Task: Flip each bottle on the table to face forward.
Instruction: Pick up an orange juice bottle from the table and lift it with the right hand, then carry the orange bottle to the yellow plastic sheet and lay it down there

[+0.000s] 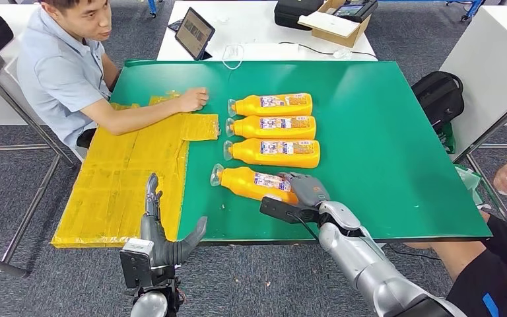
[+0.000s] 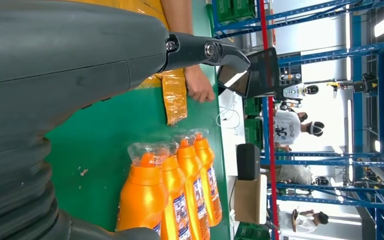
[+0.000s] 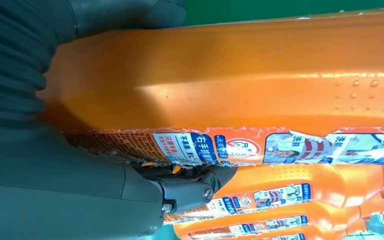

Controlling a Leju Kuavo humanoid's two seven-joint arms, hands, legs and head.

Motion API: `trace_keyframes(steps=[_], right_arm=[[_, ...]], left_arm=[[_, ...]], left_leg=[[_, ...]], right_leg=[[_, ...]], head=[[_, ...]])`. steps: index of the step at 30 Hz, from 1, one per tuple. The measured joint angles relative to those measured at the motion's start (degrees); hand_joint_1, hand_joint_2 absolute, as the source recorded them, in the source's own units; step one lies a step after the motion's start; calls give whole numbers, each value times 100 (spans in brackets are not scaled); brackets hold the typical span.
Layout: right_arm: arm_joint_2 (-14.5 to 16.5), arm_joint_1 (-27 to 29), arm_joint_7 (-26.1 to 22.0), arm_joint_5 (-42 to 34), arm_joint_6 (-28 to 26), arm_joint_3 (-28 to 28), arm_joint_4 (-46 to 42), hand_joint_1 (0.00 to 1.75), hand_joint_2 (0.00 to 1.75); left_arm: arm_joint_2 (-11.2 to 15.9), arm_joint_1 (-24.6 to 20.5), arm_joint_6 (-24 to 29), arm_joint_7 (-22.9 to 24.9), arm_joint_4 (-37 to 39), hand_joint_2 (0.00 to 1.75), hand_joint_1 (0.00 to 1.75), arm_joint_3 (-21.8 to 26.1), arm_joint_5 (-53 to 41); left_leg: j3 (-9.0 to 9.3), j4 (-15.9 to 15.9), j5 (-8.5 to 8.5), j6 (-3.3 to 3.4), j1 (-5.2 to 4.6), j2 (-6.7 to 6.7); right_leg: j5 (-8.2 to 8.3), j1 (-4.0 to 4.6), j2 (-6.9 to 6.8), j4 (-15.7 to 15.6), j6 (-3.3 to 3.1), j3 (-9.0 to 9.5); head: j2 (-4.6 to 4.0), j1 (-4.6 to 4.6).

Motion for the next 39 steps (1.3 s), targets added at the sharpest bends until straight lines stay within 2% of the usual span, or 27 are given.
trace_keyframes(steps=[3, 6, 10, 13, 17, 21, 27, 30, 35, 39], right_arm=[[68, 125, -308, -446, -82, -78, -153, 174, 175], [269, 562, -600, -1069, -362, -219, -730, 175, 175], [598, 1194, -807, -1808, -908, -321, -1919, 175, 175], [765, 1554, -1106, -2176, -1314, -344, -2782, 175, 175], [938, 1920, -1558, -2436, -1594, -315, -3586, 175, 175], [1075, 2097, -1732, -2486, -1702, -216, -4033, 175, 175], [1146, 2169, -1785, -2555, -1705, -61, -4236, 175, 175], [1158, 2146, -1697, -2538, -1497, 79, -4191, 175, 175], [1204, 1902, -1529, -2117, -940, 555, -3498, 175, 175], [1265, 1805, -1519, -1776, -864, 913, -3016, 175, 175]], left_arm=[[-1, 0, -61, -13, -37, 175, 0, 14, 194], [-3, 1, -295, 52, -122, 175, 0, 46, 608], [-1, 41, -1231, 567, -163, 175, 0, 82, 1633], [48, 114, -1795, 749, -156, 175, 0, -36, 1801], [147, 171, -2058, 761, -128, 175, 0, -316, 1755], [193, 170, -2146, 764, -118, 175, 0, -439, 1863], [218, 159, -2308, 831, -117, 175, 0, -480, 2250], [220, 136, -2491, 822, -120, 175, 0, -481, 2416], [215, 31, -2755, 659, -304, 175, 0, -469, 2450], [207, 28, -2614, 553, -460, 175, 0, -350, 2409]], left_leg=[[-1, 0, 0, 0, 0, 1], [-16, 0, 2, 0, 1, -1], [-55, 0, 8, -4, 6, -13], [-75, 0, 7, -3, 7, -13], [-94, 0, 4, 0, 0, -14], [-96, 0, 3, 1, -1, -14], [-94, 0, 4, 1, 0, -13], [-96, 0, 5, 1, 1, -14], [-96, -1, 6, 0, 2, -15], [-96, -1, 6, -1, 3, -15]], right_leg=[[1, 0, 0, 1, 0, 2], [1, 2, -1, 2, 0, -9], [0, 5, -8, 6, -1, -47], [-1, 4, -7, 5, -1, -63], [-2, -1, -7, 3, 0, -79], [-2, -1, -7, 1, 0, -83], [-1, 0, -6, 2, 0, -82], [-1, 0, -6, 3, 0, -81], [-1, 1, -8, 4, 0, -81], [-2, 1, -10, 4, -1, -83]], head=[[0, 1], [0, -1], [0, -2], [0, 0], [0, 0], [0, -1], [0, -1], [0, 0], [0, 0], [0, -1]])
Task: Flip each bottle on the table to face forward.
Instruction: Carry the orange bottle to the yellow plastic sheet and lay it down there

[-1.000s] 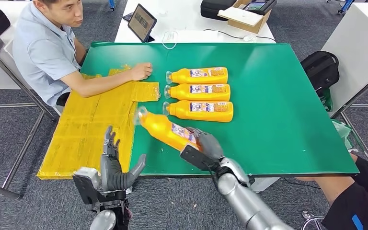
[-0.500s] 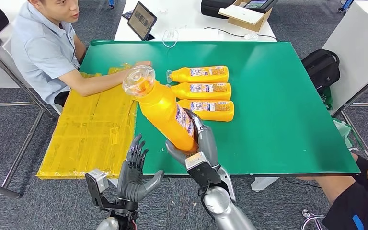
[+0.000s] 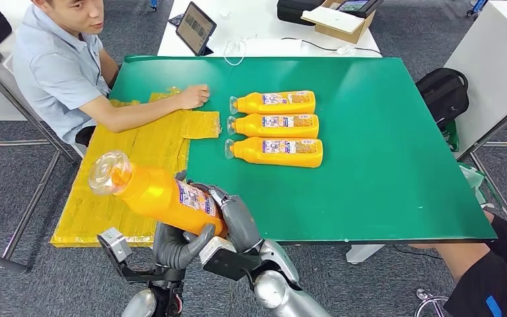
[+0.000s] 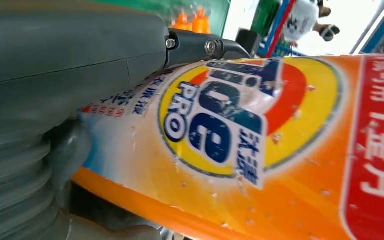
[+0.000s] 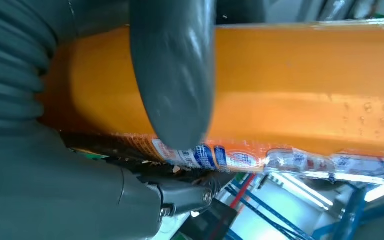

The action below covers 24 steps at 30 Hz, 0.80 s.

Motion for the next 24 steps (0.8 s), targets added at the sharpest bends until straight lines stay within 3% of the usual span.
trace_keyframes(steps=[6, 24], right_arm=[[-9, -53, 54, 342, -118, 327, 420, 175, 175], [-106, -49, 118, 539, -207, 425, 604, 175, 175]], left_arm=[[-12, 140, 191, -26, -195, 175, 0, 235, 413], [-13, 176, -163, 175, -249, 175, 2, 364, 586]], left_leg=[[-3, 1, -1, 0, -1, 3], [-3, 1, -1, 0, -2, 7]], right_leg=[[-1, -2, 4, -2, 0, -9], [0, -1, 6, -2, -1, -13]], head=[[0, -1], [0, 1]])
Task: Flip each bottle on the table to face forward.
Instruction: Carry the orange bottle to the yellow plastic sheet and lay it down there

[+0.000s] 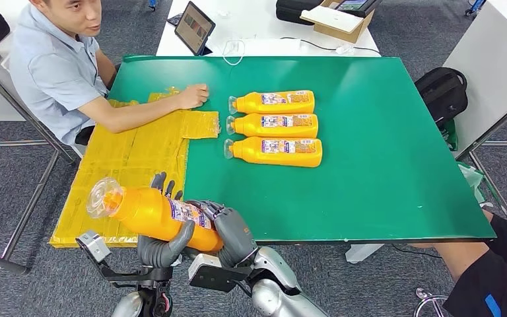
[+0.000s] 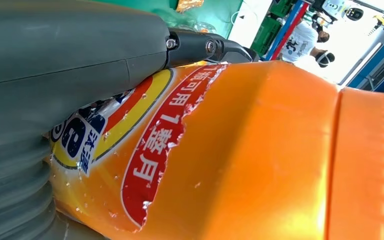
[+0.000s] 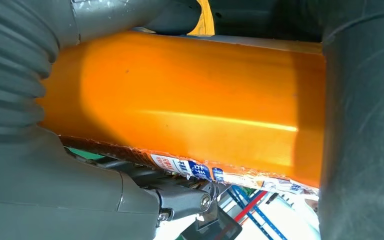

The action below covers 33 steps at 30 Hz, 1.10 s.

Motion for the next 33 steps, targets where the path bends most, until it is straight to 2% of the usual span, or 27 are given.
trace_keyframes(steps=[2, 4, 5, 6, 10, 17, 20, 23, 30, 33], right_arm=[[0, 0, 0, 1, 0, 0, 0, 175, 175], [-1, 0, 0, 0, 1, 0, 1, 89, 175], [-2, 0, 0, 3, 2, 1, 2, 46, 175], [-5, 4, 2, 10, 2, 6, 4, 2, 175], [-16, 92, 14, -28, -70, 36, 10, 0, 0], [-19, 449, -288, -146, -634, -4, -319, 0, 0], [-59, 646, -411, -91, -845, -9, -715, 0, 0], [-106, 803, -466, 162, -1183, 28, -1153, 0, 0], [-268, 908, -466, 649, -2222, 85, -1886, 0, 0], [-318, 928, -498, 664, -2406, 82, -2055, 0, 0]], left_arm=[[0, 0, -1, 0, 0, 175, 81, 1, 0], [1, 0, -16, 2, 0, 175, 168, 1, 5], [1, -1, -40, 5, 0, 175, 175, 2, 19], [2, -5, -73, 15, 0, 175, 175, 3, 36], [8, -41, -386, 171, 20, 175, 175, 25, 259], [24, -69, -1215, 522, 94, 175, 175, 75, 1167], [25, -75, -1222, 546, 94, 175, 175, 96, 1407], [10, -124, -784, 559, 118, 175, 175, 141, 1277], [-55, -412, 479, 316, 402, 175, 175, 402, 183], [-69, -557, 1628, -67, 574, 175, 175, 556, -967]], left_leg=[[0, 0, 0, 0, 0, 0], [0, 0, 0, 0, 0, 0], [0, 0, 0, 0, 0, 0], [0, 0, 0, 0, 0, 0], [0, 0, 0, 0, 0, -1], [-4, 0, 0, 0, 0, -2], [-4, -1, -1, 0, 0, -3], [-5, -1, -1, 1, 0, -3], [-3, 0, 1, 1, 0, -4], [-2, 0, 1, 1, 0, -4]], right_leg=[[0, 0, 0, 0, 0, 0], [0, 0, 0, 0, 0, 0], [0, 0, 0, 0, 0, 0], [0, 0, 0, 0, 0, 1], [0, 0, 0, 0, 0, 1], [0, 0, -1, 1, 0, 0], [-1, 0, -1, 0, 0, 0], [-1, 0, -1, 0, 0, 0], [2, 0, -1, 0, 1, 3], [2, 0, -1, 1, 2, 3]], head=[[0, 0], [0, 0], [0, -1], [0, -1], [0, -1], [0, -1], [0, 0], [0, -1], [0, 1], [0, 1]])
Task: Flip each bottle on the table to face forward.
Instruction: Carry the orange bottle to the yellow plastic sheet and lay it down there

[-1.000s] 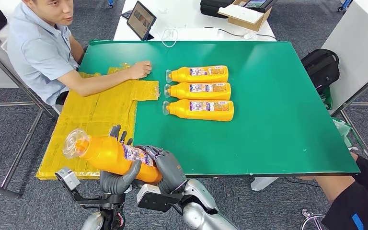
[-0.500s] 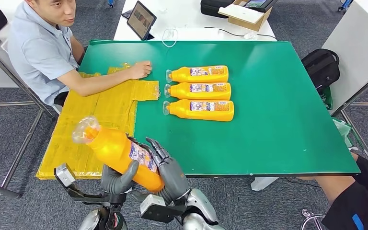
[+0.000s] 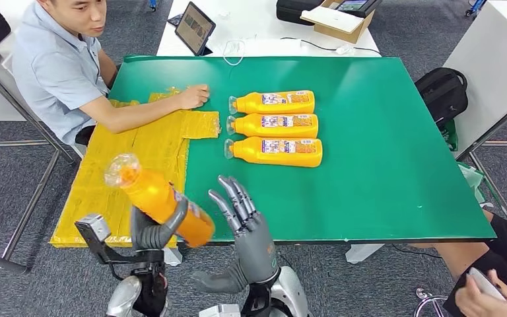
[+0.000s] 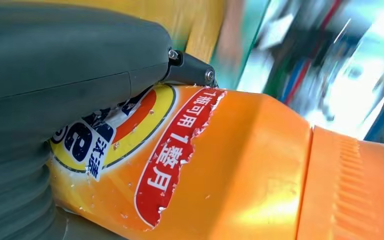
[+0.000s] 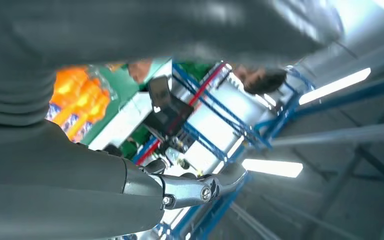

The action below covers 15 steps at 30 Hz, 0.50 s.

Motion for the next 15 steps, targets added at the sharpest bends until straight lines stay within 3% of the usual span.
trace_keyframes(steps=[3, 8, 10, 13, 15], right_arm=[[-16, 61, -87, -23, -64, -7, -122, 0, 0], [-21, 115, -125, -29, -74, -16, -214, 0, 0], [-19, 140, -170, -43, -75, -35, -241, 0, 0], [-8, 207, -301, -165, -75, -112, -295, 0, 0], [-8, 241, -335, -345, -66, -146, -318, 0, 0]], left_arm=[[-1, -166, 967, -268, 214, 175, 175, 186, -1068], [-11, -286, 1134, -316, 417, 175, 175, 345, -1316], [-18, -321, 1452, -333, 488, 175, 175, 383, -1764], [-52, -478, 2192, -336, 710, 175, 175, 598, -3681], [-67, -693, 2347, -223, 950, 175, 175, 836, -5138]], left_leg=[[-1, 0, 0, 0, 1, -1], [-1, -1, -1, -1, 1, 0], [-1, -1, -1, -1, 0, 0], [-1, 0, -1, 0, 0, -1], [0, 0, 0, 0, -1, -2]], right_leg=[[-1, 0, -2, 0, 0, 0], [-2, 0, 0, 0, -1, -2], [-2, 0, -1, 0, -1, -2], [-2, -1, -2, 0, -1, -1], [-1, -1, -2, 0, -1, 1]], head=[[0, -1], [0, -1], [0, 0], [0, 0], [0, 1]])
